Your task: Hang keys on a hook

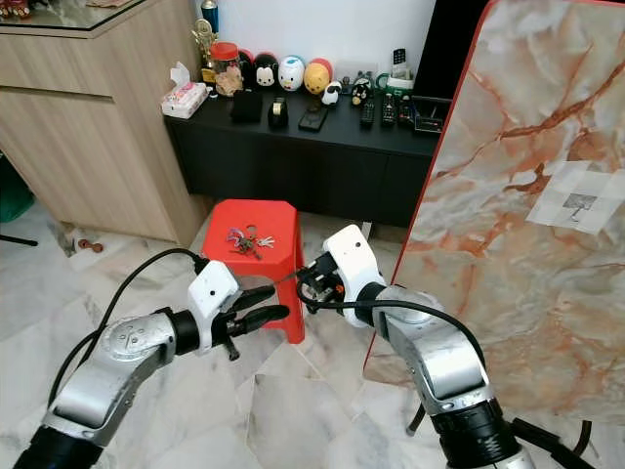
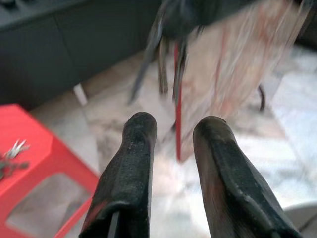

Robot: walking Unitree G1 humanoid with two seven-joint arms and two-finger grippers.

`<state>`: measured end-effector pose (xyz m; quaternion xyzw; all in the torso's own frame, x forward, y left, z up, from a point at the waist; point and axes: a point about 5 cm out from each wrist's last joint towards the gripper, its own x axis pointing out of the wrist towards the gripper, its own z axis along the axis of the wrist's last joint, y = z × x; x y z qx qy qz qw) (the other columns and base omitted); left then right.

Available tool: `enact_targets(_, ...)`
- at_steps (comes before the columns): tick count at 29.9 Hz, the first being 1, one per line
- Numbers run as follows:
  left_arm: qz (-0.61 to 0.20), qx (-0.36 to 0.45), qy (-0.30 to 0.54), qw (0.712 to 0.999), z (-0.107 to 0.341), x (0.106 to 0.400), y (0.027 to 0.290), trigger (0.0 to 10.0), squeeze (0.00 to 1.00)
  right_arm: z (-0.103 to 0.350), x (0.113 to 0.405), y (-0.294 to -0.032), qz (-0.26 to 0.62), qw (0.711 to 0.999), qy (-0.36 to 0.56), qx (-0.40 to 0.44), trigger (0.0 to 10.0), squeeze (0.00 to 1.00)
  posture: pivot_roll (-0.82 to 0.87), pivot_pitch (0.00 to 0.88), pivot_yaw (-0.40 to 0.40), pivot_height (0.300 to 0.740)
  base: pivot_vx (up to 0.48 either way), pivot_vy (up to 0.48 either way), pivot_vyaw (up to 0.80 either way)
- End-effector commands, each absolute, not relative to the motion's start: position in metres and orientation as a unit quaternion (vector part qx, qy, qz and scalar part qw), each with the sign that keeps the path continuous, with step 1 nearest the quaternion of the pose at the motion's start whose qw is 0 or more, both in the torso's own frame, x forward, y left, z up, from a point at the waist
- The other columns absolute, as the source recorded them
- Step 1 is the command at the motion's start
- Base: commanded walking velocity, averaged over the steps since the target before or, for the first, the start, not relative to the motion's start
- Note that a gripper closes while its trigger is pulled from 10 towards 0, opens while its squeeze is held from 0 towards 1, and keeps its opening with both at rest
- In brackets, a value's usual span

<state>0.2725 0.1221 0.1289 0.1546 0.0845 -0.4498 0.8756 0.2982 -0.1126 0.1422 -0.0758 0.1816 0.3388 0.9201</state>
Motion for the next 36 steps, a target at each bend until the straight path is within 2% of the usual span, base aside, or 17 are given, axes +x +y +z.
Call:
enact_targets(1, -0.456, 0.172, 0.088, 0.869, 0.125, 0.27, 0.118, 10.0, 0.0, 0.145, 0.302, -0.119, 0.326, 0.925, 0.177, -0.08, 10.0, 0.0, -0.07, 0.049, -0.08, 0.74, 0.0, 0.0, 0.0)
enact_targets(10, -0.44, 0.186, 0.079, 0.875, 0.123, 0.275, 0.113, 10.0, 0.0, 0.148, 0.304, -0.116, 0.329, 0.924, 0.174, -0.085, 10.0, 0.0, -0.08, 0.055, -0.086, 0.74, 0.0, 0.0, 0.0)
enact_targets(21, -0.432, 0.164, 0.043, 0.886, 0.131, 0.28, 0.102, 10.0, 0.0, 0.148, 0.3, -0.108, 0.342, 0.921, 0.176, -0.062, 10.0, 0.0, -0.09, 0.059, -0.093, 0.74, 0.0, 0.0, 0.0)
enact_targets(36, -0.43, 0.165, 0.028, 0.887, 0.133, 0.285, 0.092, 10.0, 0.0, 0.149, 0.3, -0.105, 0.349, 0.919, 0.176, -0.054, 10.0, 0.0, -0.09, 0.058, -0.097, 0.74, 0.0, 0.0, 0.0)
